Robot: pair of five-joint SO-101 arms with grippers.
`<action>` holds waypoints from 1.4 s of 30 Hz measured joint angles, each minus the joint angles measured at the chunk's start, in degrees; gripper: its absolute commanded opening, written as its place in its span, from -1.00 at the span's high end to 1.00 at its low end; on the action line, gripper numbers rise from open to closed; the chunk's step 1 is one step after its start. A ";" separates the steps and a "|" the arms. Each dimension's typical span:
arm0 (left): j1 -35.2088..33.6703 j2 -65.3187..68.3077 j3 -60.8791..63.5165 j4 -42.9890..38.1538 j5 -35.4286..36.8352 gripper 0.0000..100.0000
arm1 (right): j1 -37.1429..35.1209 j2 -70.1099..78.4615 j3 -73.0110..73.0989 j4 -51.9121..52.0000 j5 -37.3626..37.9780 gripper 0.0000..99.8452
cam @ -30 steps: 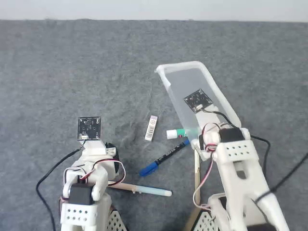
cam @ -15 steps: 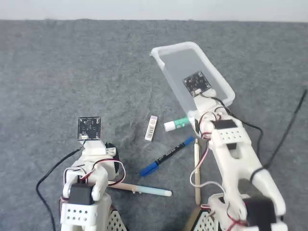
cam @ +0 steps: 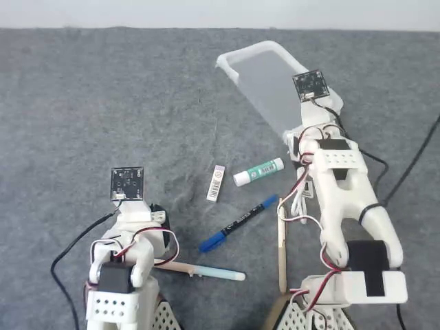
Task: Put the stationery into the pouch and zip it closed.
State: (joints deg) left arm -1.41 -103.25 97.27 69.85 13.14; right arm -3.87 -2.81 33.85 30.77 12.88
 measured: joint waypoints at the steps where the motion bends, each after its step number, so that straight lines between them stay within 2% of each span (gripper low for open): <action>1: 0.09 0.00 0.00 0.00 0.00 0.98 | -0.09 -0.70 0.00 0.00 0.00 0.59; 5: 0.09 0.00 0.00 0.00 0.00 0.98 | 0.00 -5.80 -1.23 3.52 0.00 0.59; 10: 0.09 0.00 0.00 0.00 0.00 0.98 | -0.44 -11.87 -4.75 18.02 -0.18 0.59; 16: 0.09 0.00 0.00 0.00 0.00 0.98 | -6.42 -12.57 -2.90 29.10 -0.18 0.59; 20: 0.00 0.00 0.00 0.00 0.00 0.98 | -9.49 -12.57 1.05 27.78 -0.18 0.59; 28: 0.09 0.00 0.00 0.00 0.00 0.98 | -8.00 -11.60 3.78 19.08 -0.18 0.59; 42: 0.09 0.00 0.00 0.00 0.00 0.98 | -4.13 14.07 -11.08 17.41 -0.18 0.60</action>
State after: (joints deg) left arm -1.32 -103.25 97.27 69.85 13.14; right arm -8.00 11.25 22.77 48.18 12.70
